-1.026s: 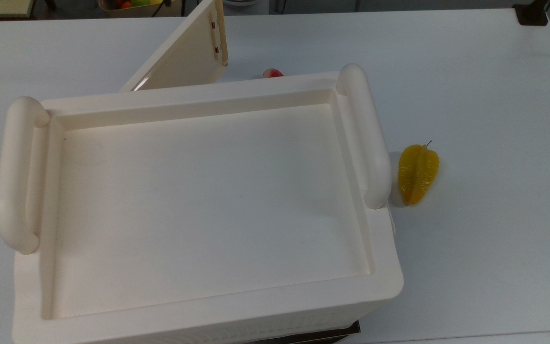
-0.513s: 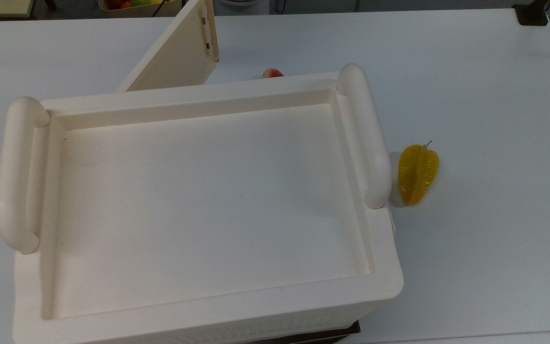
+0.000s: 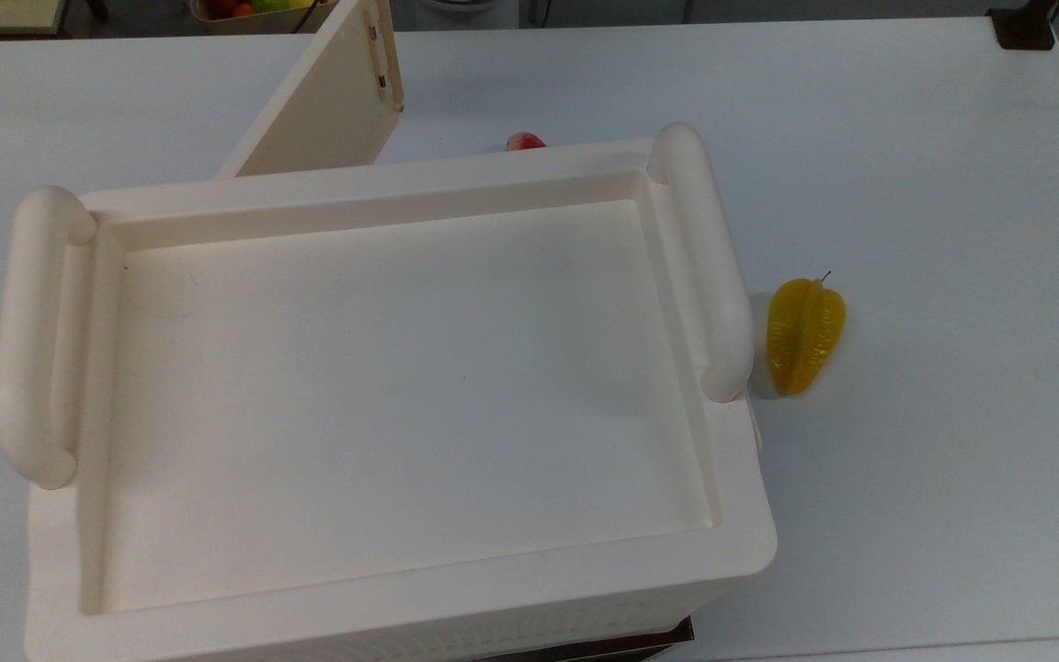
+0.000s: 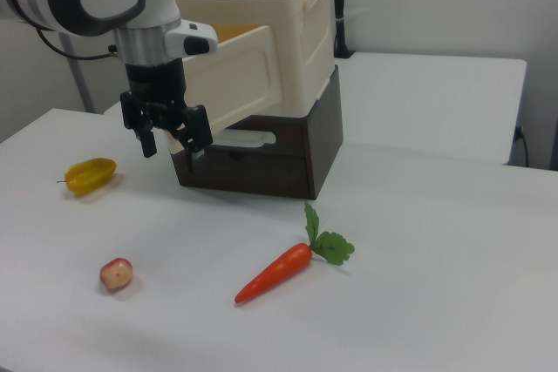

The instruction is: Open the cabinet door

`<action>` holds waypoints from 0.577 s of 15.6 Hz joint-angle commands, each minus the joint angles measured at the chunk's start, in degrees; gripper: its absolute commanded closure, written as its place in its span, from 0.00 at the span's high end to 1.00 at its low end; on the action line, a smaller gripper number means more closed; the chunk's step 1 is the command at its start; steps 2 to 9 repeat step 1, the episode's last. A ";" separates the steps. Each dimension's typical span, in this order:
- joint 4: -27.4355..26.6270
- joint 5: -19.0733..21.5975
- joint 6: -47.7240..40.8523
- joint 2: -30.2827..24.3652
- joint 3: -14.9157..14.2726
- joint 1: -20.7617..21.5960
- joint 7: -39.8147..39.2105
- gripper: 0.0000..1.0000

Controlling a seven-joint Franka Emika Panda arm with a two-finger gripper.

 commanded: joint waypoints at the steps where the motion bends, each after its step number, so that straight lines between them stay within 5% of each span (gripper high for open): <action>1: -2.36 -1.24 1.88 -1.71 0.03 0.71 1.26 1.00; 9: -2.36 -1.24 1.88 -1.71 0.03 0.71 1.26 1.00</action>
